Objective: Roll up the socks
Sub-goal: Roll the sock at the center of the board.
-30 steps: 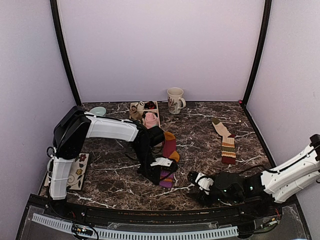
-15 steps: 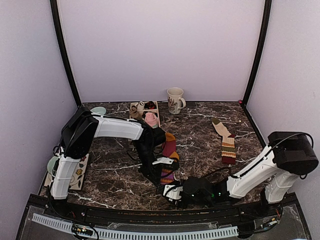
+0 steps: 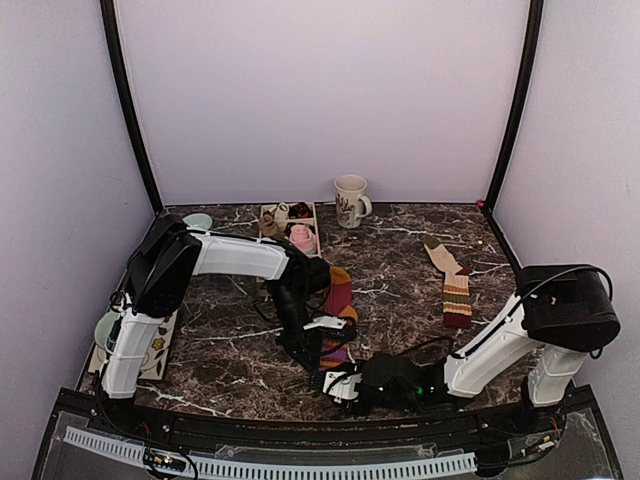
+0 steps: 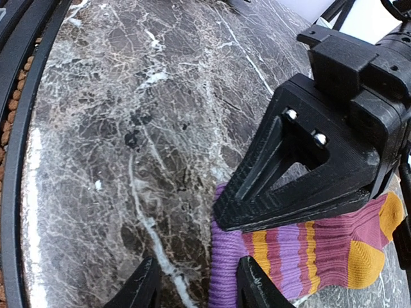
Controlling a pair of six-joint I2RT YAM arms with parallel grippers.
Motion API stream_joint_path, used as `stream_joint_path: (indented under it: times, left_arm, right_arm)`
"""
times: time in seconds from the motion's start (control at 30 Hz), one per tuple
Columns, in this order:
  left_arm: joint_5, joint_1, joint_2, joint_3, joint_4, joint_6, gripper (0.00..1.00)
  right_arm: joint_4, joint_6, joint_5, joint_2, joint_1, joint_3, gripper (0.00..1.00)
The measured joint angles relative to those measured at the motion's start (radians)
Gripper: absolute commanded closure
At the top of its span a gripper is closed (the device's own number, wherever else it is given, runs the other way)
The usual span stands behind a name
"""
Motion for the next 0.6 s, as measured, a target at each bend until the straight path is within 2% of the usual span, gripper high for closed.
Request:
stream_joint_path:
  times: [0.17, 0.6]
  left_arm:
    - [0.002, 0.0, 0.002, 0.0, -0.012, 0.006, 0.89]
    - [0.005, 0.005, 0.011, 0.017, -0.039, 0.006, 0.85]
  right_arm:
    - [0.009, 0.004, -0.025, 0.0, -0.026, 0.0, 0.63]
    - [0.017, 0.074, -0.071, 0.019, -0.038, 0.0, 0.84]
